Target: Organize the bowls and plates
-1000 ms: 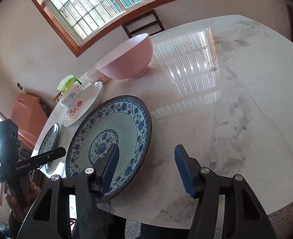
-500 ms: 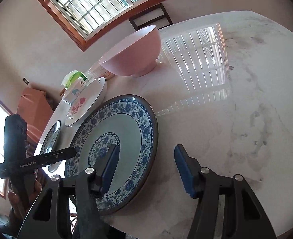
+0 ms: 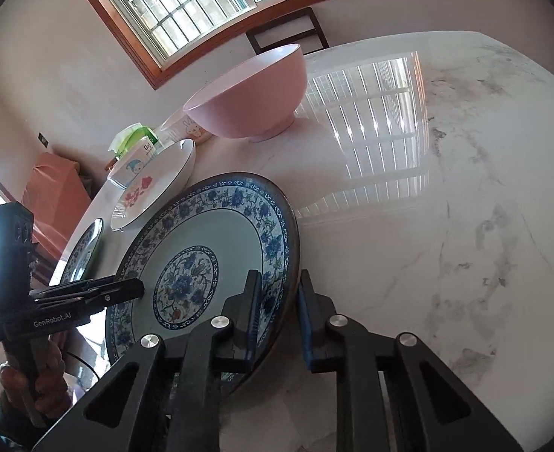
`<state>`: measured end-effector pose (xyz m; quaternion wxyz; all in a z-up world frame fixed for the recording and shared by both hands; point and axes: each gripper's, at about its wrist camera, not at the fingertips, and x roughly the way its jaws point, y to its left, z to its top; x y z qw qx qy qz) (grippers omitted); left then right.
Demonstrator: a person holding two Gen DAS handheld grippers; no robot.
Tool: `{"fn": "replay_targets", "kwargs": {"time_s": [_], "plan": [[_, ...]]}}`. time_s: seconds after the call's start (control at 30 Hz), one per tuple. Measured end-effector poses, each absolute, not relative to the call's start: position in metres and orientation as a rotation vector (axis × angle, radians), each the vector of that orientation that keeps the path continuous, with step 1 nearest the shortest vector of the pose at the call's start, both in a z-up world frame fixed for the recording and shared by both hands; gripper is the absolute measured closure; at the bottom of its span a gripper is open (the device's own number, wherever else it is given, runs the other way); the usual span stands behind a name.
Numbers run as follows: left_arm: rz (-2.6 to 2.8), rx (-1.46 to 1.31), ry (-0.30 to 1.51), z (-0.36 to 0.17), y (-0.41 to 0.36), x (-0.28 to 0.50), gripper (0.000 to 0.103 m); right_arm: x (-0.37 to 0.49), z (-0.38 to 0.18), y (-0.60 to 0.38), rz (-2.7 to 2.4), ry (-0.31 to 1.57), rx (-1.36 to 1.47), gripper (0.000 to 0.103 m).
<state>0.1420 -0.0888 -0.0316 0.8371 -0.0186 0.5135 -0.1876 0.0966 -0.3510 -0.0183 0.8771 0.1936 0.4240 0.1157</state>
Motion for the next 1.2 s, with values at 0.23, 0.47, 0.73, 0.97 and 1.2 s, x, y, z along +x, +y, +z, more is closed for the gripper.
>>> {"fn": "replay_targets", "kwargs": {"time_s": [0.23,0.47,0.73,0.97,1.2], "plan": [[-0.416,-0.073,1.084,-0.032,-0.084,0.132,0.075,0.088,-0.016,-0.351,0.22,0.881,0.401,0.086],[-0.419,-0.081,1.049,-0.025,-0.08,0.112,0.075,0.076,-0.014,-0.345,0.228,0.875,0.434,0.086],[-0.385,-0.117,1.028,-0.019,-0.059,0.097,0.075,0.064,-0.008,-0.322,0.268,0.867,0.419,0.086],[-0.306,-0.169,0.996,-0.007,-0.015,0.075,0.075,0.066,-0.002,-0.283,0.355,0.88,0.399,0.086],[-0.187,-0.24,0.946,0.008,0.046,0.066,0.075,0.081,0.013,-0.22,0.48,0.87,0.319,0.086]]}}
